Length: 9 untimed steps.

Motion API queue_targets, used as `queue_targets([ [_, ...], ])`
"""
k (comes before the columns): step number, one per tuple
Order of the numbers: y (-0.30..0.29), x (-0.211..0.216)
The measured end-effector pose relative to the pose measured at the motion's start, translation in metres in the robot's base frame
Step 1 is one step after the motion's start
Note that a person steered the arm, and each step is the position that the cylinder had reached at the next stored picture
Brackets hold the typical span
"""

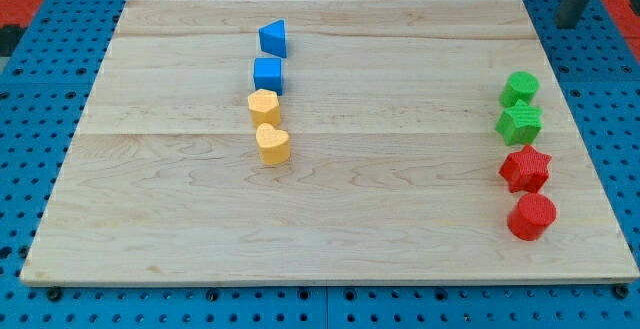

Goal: Nudge the hexagon the left

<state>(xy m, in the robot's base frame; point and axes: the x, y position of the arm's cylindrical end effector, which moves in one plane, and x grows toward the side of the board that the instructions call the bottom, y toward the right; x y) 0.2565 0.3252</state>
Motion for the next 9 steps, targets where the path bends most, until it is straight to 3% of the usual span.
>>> queue_targets([
  [2, -0.194, 0.001],
  [3, -0.276, 0.034],
  [4, -0.275, 0.093],
  [6, -0.269, 0.094],
  [8, -0.284, 0.153],
  [9, -0.34, 0.154],
])
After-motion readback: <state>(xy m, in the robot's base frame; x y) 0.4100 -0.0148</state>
